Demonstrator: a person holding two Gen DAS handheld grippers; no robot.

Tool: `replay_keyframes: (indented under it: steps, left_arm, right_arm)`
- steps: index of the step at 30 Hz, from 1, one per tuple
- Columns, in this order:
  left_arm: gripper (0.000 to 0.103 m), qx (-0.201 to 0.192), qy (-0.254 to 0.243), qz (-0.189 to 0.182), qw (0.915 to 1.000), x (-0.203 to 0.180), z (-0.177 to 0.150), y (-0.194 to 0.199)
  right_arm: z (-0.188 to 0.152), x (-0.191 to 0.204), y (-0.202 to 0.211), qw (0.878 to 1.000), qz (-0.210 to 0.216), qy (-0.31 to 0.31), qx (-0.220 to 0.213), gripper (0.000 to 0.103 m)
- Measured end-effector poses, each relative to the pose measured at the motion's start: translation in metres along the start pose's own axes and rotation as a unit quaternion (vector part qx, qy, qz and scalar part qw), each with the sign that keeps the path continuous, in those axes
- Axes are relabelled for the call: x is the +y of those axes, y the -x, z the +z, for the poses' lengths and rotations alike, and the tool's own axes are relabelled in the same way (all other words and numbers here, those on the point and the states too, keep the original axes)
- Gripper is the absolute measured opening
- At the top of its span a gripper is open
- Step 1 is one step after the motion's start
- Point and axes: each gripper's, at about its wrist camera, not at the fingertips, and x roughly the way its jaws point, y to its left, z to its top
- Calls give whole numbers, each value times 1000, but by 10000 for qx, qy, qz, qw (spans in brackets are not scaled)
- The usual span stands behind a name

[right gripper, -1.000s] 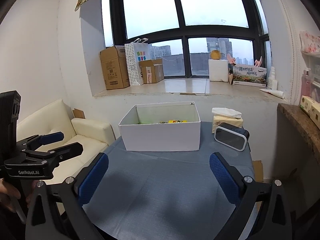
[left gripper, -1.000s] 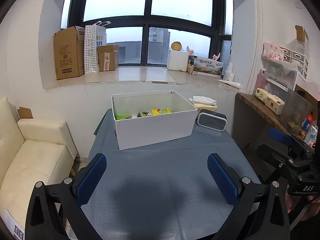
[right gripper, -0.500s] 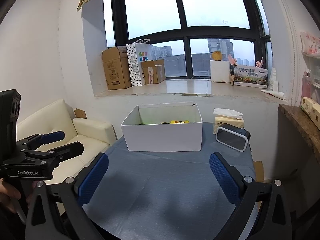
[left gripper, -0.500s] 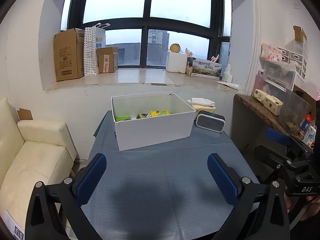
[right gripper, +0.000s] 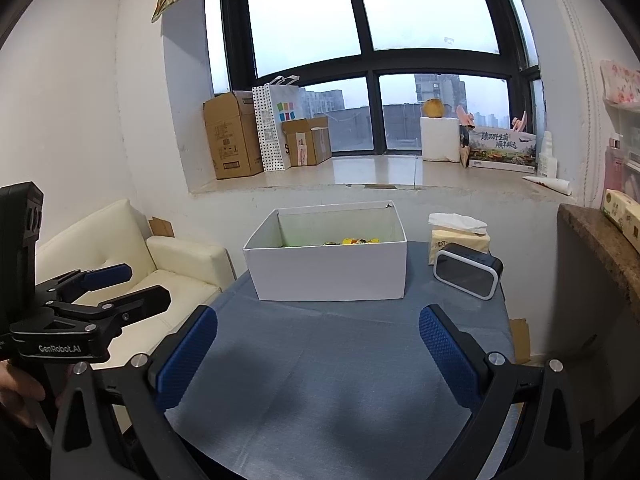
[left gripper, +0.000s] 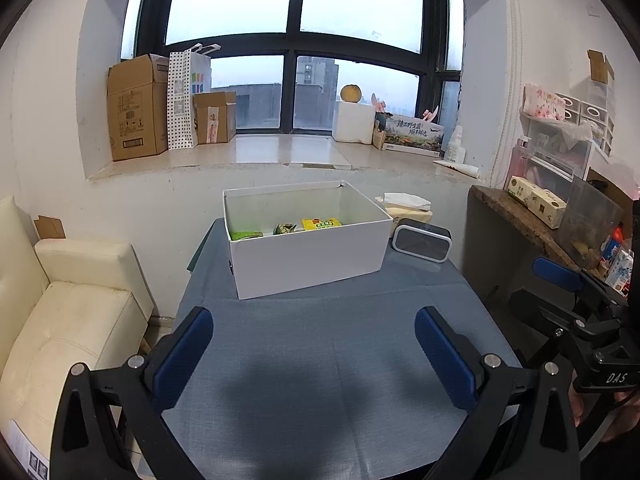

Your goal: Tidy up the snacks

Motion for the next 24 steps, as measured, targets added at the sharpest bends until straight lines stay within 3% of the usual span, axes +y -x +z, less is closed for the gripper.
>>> replay_keyframes:
  steps: [24]
  left_arm:
    - [103, -41, -27, -23, 10000, -4, 1, 5]
  right_arm:
    - [-1, 2, 2, 10000, 85, -4, -32, 103]
